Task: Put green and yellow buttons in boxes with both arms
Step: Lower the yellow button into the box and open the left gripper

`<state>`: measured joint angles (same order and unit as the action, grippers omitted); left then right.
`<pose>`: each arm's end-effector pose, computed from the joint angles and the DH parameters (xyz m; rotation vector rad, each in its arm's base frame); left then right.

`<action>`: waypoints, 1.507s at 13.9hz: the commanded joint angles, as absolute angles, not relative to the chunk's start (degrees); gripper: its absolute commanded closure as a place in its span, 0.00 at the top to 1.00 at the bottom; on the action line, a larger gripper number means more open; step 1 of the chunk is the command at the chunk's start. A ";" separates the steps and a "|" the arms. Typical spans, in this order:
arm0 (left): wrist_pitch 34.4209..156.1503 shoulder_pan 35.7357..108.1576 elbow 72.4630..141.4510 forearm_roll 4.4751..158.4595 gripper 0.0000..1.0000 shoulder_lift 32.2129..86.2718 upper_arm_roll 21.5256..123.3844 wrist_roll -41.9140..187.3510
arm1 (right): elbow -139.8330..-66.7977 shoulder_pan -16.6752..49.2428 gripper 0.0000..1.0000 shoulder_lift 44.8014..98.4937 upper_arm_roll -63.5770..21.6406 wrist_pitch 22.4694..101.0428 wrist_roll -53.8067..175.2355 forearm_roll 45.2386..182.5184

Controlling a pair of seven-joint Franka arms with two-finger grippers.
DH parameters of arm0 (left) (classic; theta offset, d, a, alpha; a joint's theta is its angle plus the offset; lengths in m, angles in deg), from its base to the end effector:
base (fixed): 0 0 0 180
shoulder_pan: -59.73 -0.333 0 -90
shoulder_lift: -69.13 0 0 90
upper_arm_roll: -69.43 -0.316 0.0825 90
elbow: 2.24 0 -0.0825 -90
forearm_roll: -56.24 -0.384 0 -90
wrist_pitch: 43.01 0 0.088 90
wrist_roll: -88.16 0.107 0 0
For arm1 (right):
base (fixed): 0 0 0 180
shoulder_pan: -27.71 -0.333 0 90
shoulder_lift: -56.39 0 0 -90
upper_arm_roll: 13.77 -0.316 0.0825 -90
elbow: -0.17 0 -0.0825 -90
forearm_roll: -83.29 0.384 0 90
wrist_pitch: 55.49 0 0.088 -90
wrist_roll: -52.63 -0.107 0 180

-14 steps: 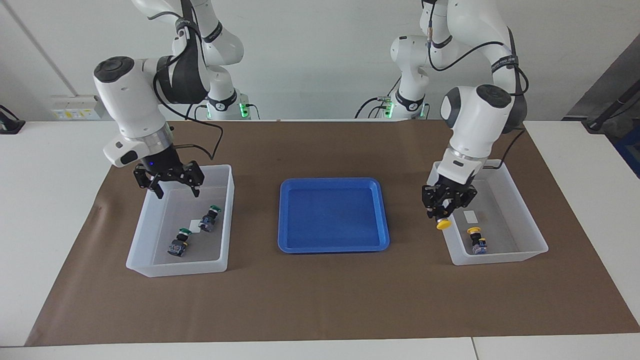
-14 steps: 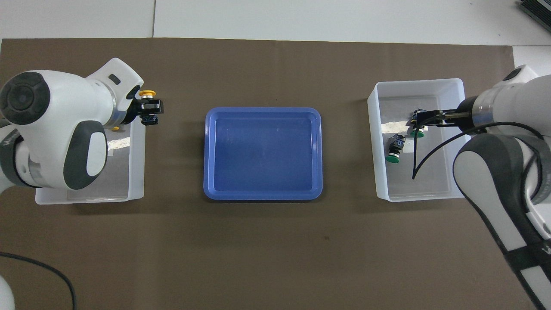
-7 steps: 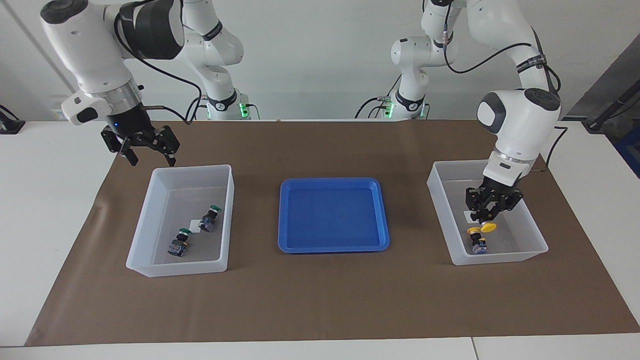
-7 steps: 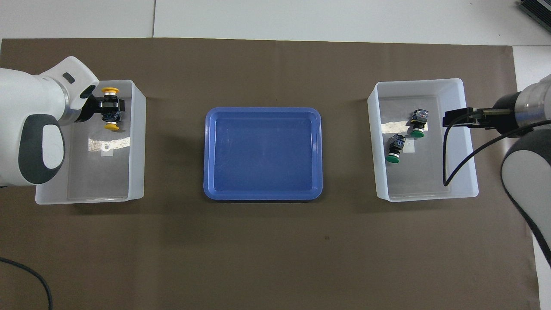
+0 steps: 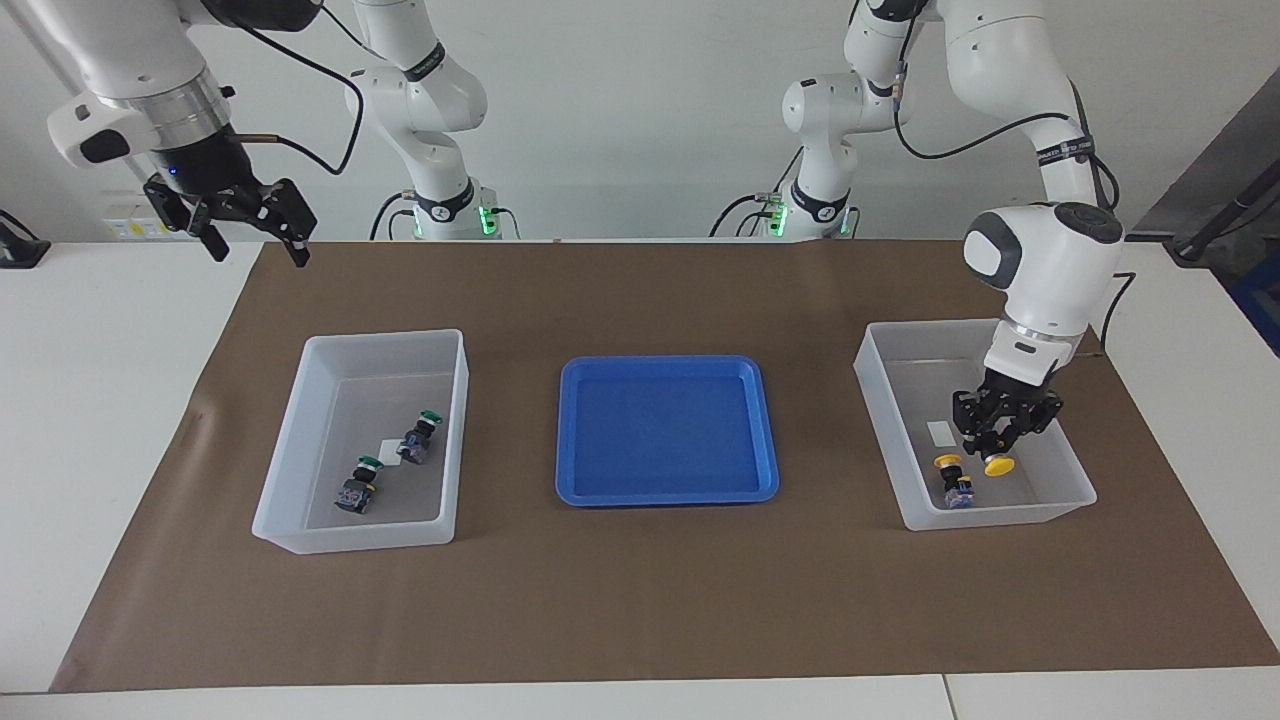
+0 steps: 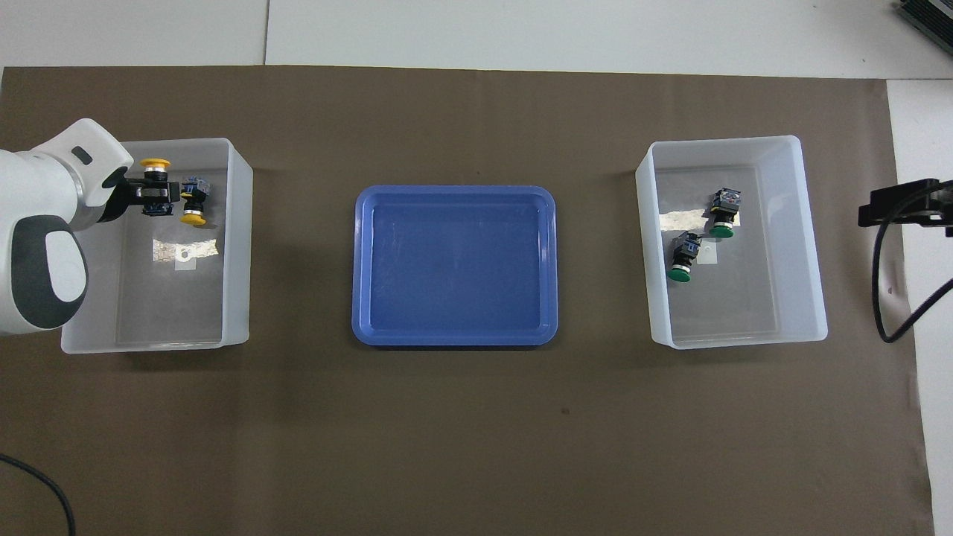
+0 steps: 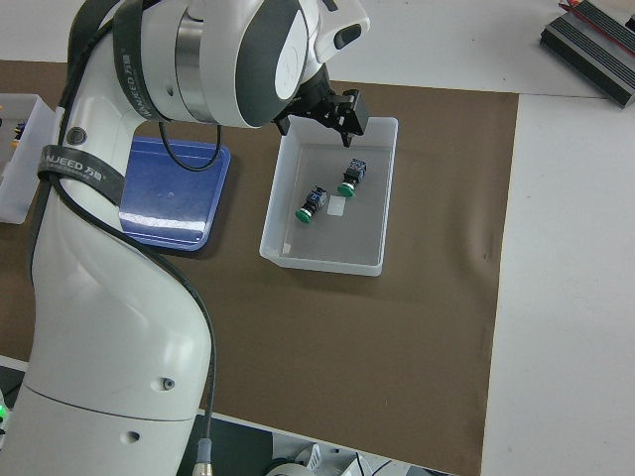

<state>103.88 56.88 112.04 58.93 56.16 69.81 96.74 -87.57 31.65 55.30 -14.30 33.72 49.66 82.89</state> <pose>0.6251 0.0279 0.3845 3.0928 -0.1103 0.5381 0.5467 -0.0333 0.6524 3.1286 -0.1748 0.0700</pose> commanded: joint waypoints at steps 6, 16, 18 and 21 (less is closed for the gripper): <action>112.72 54.19 112.28 59.58 0.00 49.97 70.31 102.49 | -86.92 26.39 1.00 55.87 -9.99 32.40 49.99 81.97; 112.29 54.63 111.31 59.58 1.00 50.14 70.31 102.58 | -90.62 26.13 1.00 53.85 -10.52 33.19 49.99 81.97; 111.07 54.81 111.23 59.58 1.00 52.42 70.31 102.40 | -90.70 26.21 1.00 53.76 -10.52 32.84 50.17 81.97; 102.74 55.77 110.00 59.58 1.00 56.45 70.66 101.87 | -90.70 26.13 1.00 53.76 -10.52 32.93 50.17 81.97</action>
<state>108.21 54.89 109.87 58.93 52.70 70.60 101.39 -88.94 26.16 55.31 -10.58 32.97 49.67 82.37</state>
